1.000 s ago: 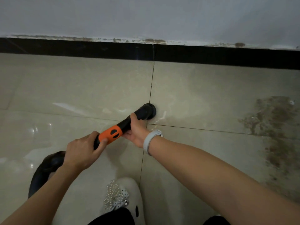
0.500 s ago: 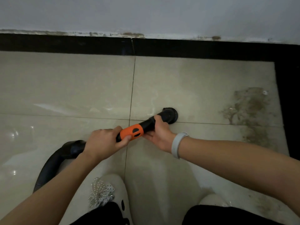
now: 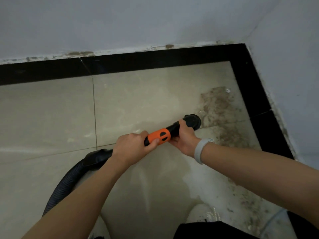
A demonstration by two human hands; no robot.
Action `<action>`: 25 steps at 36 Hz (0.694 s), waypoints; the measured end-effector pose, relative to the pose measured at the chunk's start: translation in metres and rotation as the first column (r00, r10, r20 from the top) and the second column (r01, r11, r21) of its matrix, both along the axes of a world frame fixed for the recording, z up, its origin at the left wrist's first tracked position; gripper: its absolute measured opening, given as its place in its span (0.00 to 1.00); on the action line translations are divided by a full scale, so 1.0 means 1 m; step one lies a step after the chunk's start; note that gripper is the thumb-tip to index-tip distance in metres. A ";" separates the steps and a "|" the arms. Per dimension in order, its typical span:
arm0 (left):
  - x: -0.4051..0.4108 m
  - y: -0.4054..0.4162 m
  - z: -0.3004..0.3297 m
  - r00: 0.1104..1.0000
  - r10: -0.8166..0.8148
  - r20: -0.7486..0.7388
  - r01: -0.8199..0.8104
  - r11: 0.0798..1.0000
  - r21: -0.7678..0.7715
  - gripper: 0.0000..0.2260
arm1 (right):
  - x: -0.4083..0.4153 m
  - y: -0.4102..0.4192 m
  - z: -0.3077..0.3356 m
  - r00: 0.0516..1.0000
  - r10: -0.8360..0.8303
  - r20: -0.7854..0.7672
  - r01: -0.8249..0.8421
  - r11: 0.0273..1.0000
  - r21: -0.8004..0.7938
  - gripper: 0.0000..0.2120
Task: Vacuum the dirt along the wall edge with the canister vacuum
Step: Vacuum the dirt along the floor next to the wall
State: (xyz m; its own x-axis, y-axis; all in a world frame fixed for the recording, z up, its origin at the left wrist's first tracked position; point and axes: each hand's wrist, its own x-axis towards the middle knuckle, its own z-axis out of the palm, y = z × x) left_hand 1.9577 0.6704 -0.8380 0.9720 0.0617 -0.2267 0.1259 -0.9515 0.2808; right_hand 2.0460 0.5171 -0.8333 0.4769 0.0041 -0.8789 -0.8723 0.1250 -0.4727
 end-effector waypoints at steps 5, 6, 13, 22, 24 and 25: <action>0.018 -0.029 -0.004 0.996 -0.065 0.056 0.066 0.998 -0.010 0.22 | 0.017 -0.026 0.000 0.997 -0.058 0.043 0.062 0.993 -0.100 0.22; 0.018 -0.032 -0.004 0.994 -0.080 0.072 0.080 0.997 0.003 0.22 | 0.019 -0.031 -0.001 0.997 -0.060 0.054 0.066 0.991 -0.117 0.23; 0.001 -0.030 -0.002 0.982 -0.089 0.168 0.099 0.994 -0.052 0.19 | 0.023 -0.024 -0.010 0.991 -0.065 0.113 0.098 0.944 -0.314 0.27; 0.000 -0.017 -0.001 0.983 -0.025 0.182 0.047 0.991 -0.123 0.25 | 0.007 0.008 -0.022 0.989 -0.132 0.061 0.142 0.970 -0.196 0.28; -0.001 -0.019 0.000 0.986 -0.024 0.167 0.044 0.992 -0.117 0.29 | 0.002 0.012 -0.023 0.977 -0.206 0.046 0.211 0.965 -0.155 0.26; -0.002 -0.019 0.000 0.986 -0.025 0.164 0.045 0.992 -0.115 0.29 | 0.001 0.013 -0.022 0.978 -0.203 0.044 0.208 0.965 -0.159 0.25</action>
State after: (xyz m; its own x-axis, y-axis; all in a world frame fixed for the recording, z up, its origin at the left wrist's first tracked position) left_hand 1.9562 0.6512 -0.8379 0.9975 0.0092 -0.0703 0.0370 -0.9135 0.4051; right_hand 2.0468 0.5300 -0.8556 0.4765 -0.2375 -0.8465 -0.8222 0.2204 -0.5247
